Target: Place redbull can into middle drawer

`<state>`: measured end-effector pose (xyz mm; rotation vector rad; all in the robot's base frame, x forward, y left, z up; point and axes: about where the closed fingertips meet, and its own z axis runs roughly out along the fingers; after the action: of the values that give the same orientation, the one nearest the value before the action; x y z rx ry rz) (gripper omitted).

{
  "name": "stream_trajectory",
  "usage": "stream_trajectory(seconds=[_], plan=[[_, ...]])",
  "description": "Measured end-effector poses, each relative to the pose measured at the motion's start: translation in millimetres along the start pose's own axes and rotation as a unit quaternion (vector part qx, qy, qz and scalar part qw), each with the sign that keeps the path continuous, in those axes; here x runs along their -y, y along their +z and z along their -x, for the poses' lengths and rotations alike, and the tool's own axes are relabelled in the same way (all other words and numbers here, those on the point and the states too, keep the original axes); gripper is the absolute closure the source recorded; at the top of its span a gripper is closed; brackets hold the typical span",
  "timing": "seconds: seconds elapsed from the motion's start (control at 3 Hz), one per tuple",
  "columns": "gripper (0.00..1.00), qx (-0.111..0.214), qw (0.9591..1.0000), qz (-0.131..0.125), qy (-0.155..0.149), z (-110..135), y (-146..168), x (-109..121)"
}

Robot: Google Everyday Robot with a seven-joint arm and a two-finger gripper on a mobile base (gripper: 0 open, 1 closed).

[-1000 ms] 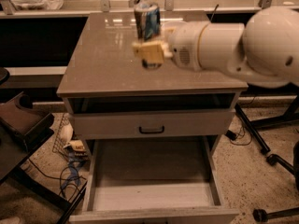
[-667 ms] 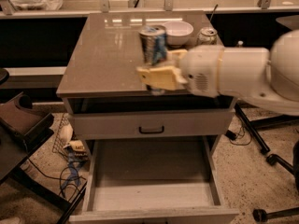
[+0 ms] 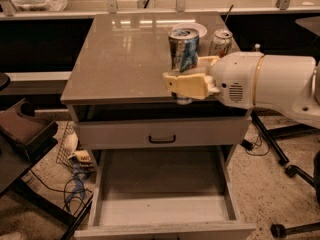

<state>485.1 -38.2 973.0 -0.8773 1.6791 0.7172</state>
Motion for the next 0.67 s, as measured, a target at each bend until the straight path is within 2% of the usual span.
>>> stream_trajectory(seconds=[0.33,0.67], plan=[[1.0,0.001,1.0,0.0,-0.002,-16,10,-1],[1.0,0.033,0.9991,0.01,0.025,-63,21,-7]])
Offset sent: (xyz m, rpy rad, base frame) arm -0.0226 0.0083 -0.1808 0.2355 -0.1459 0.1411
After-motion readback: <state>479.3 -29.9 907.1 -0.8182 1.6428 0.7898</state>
